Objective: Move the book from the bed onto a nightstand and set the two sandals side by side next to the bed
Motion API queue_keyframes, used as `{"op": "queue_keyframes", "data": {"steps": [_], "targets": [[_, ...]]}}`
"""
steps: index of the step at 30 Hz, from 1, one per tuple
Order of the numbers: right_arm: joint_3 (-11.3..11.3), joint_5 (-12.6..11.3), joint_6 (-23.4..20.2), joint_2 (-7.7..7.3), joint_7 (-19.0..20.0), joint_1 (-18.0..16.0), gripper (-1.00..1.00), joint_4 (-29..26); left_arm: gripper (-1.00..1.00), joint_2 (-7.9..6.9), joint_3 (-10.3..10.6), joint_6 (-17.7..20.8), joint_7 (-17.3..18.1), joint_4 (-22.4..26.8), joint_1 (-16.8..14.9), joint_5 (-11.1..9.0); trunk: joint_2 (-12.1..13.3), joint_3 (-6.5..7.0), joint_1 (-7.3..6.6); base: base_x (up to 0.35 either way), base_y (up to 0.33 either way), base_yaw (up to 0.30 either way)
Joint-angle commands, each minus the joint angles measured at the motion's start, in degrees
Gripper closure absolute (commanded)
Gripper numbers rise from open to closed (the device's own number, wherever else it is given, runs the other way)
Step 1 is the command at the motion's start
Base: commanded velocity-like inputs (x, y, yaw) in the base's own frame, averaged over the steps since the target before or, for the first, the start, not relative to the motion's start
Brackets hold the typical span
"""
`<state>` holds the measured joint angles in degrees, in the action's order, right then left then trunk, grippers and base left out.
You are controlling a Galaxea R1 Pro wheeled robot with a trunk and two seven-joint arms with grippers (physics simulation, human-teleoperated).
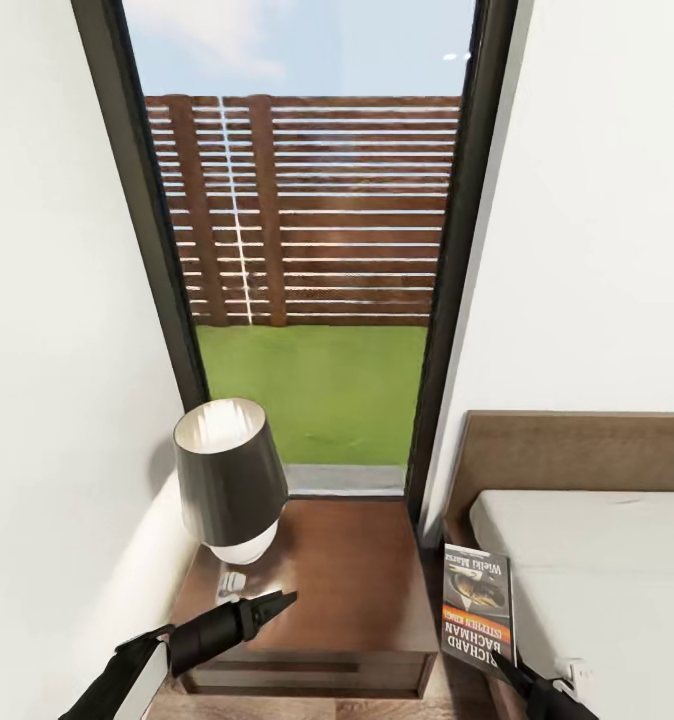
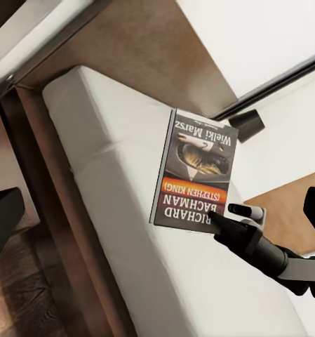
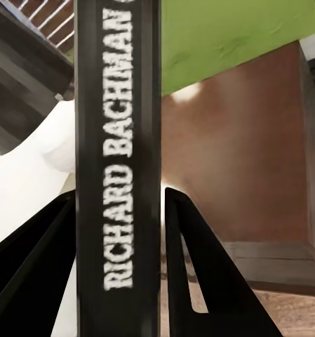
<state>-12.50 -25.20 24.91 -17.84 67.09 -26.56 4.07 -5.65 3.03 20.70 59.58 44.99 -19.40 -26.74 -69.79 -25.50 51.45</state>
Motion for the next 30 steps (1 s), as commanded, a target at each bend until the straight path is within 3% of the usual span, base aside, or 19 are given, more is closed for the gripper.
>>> {"op": "queue_keyframes", "data": {"steps": [1, 30], "targets": [[-0.51, 0.24, 0.31, -0.04, 0.23, -0.1, 1.0, 0.24, -1.0, -0.07, 0.22, 0.57, -0.02, -0.01, -0.03, -0.59, -0.04, -0.06, 0.02, 0.158, 0.0, 0.0], [-0.51, 0.21, 0.31, -0.02, 0.17, -0.1, 1.0, 0.24, -1.0, -0.07, 0.22, 0.57, -0.01, -0.08, -0.03, -0.68, -0.04, -0.06, 0.02, 0.093, 0.0, 0.0]]}}
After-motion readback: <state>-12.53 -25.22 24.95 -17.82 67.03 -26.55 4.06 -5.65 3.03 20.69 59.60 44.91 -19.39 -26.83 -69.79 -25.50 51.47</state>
